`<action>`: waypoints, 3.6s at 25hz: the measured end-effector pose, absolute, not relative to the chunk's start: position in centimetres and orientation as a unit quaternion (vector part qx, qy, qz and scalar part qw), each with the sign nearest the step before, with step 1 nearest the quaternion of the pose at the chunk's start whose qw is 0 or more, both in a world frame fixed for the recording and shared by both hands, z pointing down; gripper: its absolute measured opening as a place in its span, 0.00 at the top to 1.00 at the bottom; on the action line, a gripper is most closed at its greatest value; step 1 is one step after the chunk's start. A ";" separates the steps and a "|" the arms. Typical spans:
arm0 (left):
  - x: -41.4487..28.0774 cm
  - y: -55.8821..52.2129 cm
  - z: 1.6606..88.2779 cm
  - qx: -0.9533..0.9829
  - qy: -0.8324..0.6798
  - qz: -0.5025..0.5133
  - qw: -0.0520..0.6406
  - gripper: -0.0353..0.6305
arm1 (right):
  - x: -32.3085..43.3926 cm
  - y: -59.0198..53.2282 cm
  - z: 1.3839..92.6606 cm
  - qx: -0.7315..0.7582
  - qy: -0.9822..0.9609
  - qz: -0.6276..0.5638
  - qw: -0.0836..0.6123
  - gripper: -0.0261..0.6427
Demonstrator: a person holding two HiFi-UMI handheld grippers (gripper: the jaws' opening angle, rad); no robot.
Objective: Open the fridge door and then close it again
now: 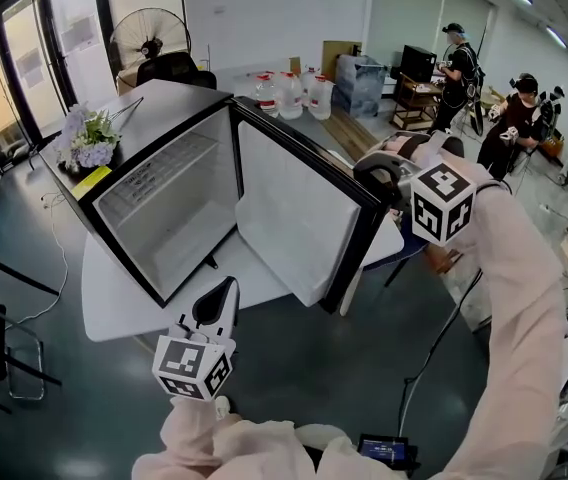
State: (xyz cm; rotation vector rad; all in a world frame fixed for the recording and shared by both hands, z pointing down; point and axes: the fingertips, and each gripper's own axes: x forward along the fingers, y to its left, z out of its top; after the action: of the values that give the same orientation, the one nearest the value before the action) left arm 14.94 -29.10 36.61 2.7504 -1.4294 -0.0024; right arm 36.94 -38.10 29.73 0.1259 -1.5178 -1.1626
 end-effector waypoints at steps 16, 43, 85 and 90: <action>14.3 -29.2 37.3 0.882 -0.469 0.004 0.031 0.93 | 36.9 -38.2 29.9 0.065 -0.660 -0.490 0.566 0.69; 9.5 -25.1 39.7 0.883 -0.465 0.017 0.062 0.93 | 32.0 -35.1 29.4 0.112 -0.664 -0.456 0.582 0.69; 5.3 -21.6 40.0 0.867 -0.493 0.006 0.074 0.93 | 21.1 -32.0 29.2 0.116 -0.703 -0.467 0.524 0.65; 3.7 -21.3 39.9 0.858 -0.509 0.004 0.073 0.93 | 18.6 -32.0 29.1 0.110 -0.712 -0.473 0.507 0.65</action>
State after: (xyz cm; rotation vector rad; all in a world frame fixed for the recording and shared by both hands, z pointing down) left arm 3.70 -21.34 39.90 2.5761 -1.5280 0.0129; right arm 18.63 -31.98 29.05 0.2661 -1.7162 -1.1398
